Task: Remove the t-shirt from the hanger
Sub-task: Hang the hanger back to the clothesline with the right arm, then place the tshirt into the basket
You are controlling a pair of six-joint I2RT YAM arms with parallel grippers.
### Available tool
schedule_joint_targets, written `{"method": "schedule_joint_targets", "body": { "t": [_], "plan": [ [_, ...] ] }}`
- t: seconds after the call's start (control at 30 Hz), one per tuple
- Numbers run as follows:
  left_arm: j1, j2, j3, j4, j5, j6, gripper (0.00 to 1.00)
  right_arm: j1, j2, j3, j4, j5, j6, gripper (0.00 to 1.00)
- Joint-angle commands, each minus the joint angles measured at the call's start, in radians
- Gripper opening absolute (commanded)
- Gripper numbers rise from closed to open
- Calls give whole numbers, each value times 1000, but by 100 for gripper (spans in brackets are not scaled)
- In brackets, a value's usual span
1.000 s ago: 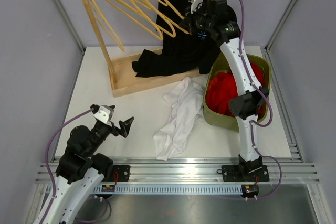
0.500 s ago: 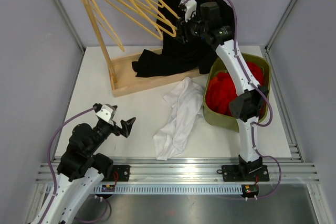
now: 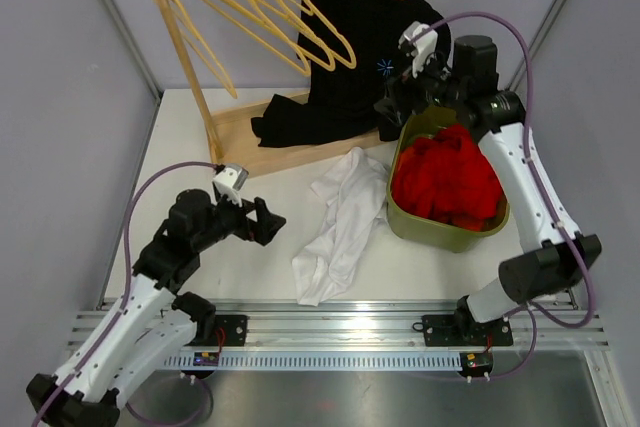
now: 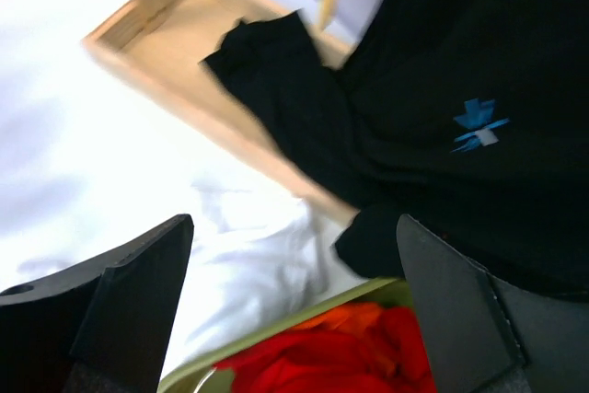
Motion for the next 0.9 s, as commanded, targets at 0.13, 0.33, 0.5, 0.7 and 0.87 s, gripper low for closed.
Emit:
{"method": "schedule_joint_targets", "body": {
  "t": [0.13, 0.33, 0.5, 0.7, 0.87],
  "plan": [
    [-140, 246, -44, 295, 17, -251, 99, -19, -308, -429, -103, -269, -245, 99],
    [-368, 580, 72, 444, -201, -257, 99, -89, -439, -674, -58, -322, -173, 99],
    [-408, 852, 183, 538, -325, -274, 99, -163, -449, -697, -33, -391, -130, 99],
    [-445, 1115, 307, 566, -399, -308, 83, -184, -462, -719, -28, -410, -133, 99],
    [-448, 1133, 257, 661, -388, -312, 50, -197, -472, -722, -31, -413, -138, 100]
  ]
}}
